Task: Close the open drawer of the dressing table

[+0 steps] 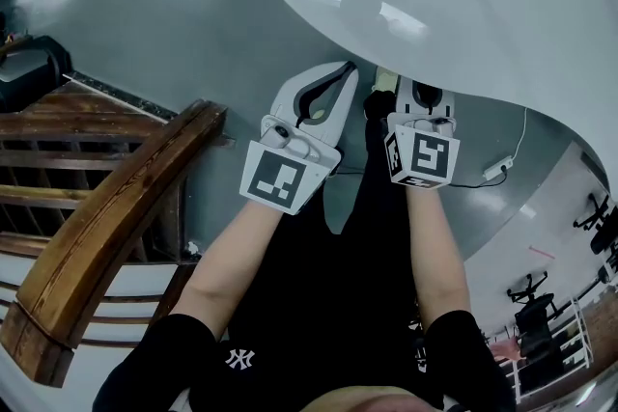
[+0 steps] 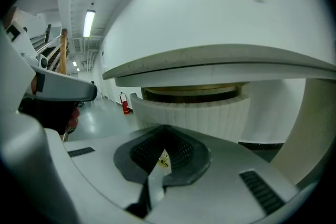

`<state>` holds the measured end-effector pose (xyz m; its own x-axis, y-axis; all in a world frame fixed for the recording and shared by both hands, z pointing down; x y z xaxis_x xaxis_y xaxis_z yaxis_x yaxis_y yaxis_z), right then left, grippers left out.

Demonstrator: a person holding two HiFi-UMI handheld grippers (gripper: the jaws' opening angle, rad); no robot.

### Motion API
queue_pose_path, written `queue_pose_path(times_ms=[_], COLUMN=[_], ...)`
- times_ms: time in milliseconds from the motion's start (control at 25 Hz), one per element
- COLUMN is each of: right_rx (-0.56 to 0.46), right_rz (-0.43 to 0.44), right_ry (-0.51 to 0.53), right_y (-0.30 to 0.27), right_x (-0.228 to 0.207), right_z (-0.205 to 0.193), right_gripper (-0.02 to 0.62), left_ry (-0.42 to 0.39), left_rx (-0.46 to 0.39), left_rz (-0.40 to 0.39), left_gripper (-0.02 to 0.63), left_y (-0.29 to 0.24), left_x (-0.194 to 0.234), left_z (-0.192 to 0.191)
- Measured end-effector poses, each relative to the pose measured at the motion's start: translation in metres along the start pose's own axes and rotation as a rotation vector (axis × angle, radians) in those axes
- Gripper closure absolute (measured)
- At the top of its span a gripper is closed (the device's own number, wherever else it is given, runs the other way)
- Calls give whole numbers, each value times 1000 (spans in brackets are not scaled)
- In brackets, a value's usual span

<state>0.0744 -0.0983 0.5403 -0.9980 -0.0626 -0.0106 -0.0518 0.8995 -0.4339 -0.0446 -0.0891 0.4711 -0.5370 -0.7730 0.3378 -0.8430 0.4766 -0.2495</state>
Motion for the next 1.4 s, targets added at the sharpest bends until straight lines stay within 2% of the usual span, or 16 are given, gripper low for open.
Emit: queue_pose_path(times_ms=[880,1120,1400], right_rx=[-125,-81,-37], right_rz=[-7,-27,-4], right_ry=[69,61,59], right_y=[-27,-21,12], right_x=[-10,-10,-3], right_z=[12,9,13], right_gripper=[580,580,580], left_ry=[-13,-7,0], left_rx=[-25,-24,-6], left_rz=[18,14,-8], left_gripper=[595,595,595], left_y=[-6,2,13], left_x=[17,14,-5], left_z=[-11,-7,9])
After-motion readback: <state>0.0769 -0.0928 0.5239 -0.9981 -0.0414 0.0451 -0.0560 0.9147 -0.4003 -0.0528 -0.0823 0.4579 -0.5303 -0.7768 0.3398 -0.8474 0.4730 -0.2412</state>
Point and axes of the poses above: the fingertips, and each gripper's own axes: y backward along the fingers, x to its left, z out of its top, the point moved 3 cm from there along y, backward along the fingers, and after that the axes turned 14 degrees about -z, right-handed, at the moved point
